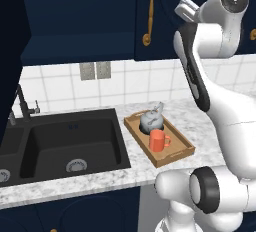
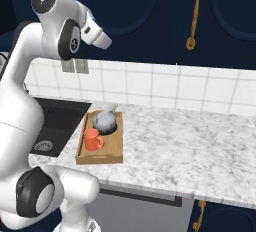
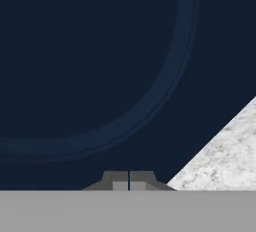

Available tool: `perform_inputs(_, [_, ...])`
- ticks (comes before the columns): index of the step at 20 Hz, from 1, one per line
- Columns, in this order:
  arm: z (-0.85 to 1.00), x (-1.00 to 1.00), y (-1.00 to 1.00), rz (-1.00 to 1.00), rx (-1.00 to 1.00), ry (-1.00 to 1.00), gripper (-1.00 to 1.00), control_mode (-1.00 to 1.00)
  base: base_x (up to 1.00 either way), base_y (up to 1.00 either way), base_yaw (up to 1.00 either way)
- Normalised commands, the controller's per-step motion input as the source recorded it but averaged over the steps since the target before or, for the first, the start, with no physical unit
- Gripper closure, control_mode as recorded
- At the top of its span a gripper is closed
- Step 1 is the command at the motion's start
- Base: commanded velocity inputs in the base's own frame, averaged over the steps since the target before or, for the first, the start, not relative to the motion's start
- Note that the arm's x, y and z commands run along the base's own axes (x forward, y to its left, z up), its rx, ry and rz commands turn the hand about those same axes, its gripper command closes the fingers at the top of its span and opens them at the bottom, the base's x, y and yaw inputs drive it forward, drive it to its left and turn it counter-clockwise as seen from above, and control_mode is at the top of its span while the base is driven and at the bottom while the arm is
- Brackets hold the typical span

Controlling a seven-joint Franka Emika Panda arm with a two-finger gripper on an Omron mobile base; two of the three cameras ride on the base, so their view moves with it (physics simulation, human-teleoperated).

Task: Pick the kettle from the counter and place it on the tray. Then pick the mug from the cabinet and place it on the tray. Then close the cabinet doors.

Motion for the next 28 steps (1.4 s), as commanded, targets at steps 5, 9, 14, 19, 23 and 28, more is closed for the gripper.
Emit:
perform_inputs(5, [-0.01,-0.79,0.02,0.02,-0.01,0.00,1.00,-1.00,0.00,0.00,0.00])
perform_inputs(9, [-0.10,-0.95,0.29,0.12,-0.08,0.00,1.00,-1.00,0.00,0.00,0.00])
perform_inputs(14, [-0.36,-0.81,0.58,0.20,-0.25,0.09,1.00,-1.00,0.00,0.00,0.00])
perform_inputs(19, [-0.80,-0.41,0.73,0.29,-0.54,0.18,1.00,-1.00,0.00,0.00,0.00])
perform_inputs(23, [-0.88,-0.19,0.58,0.31,-0.66,0.20,1.00,-1.00,0.00,0.00,0.00])
perform_inputs(28, [-0.79,-0.04,0.73,0.31,-0.65,0.18,1.00,-1.00,0.00,0.00,0.00])
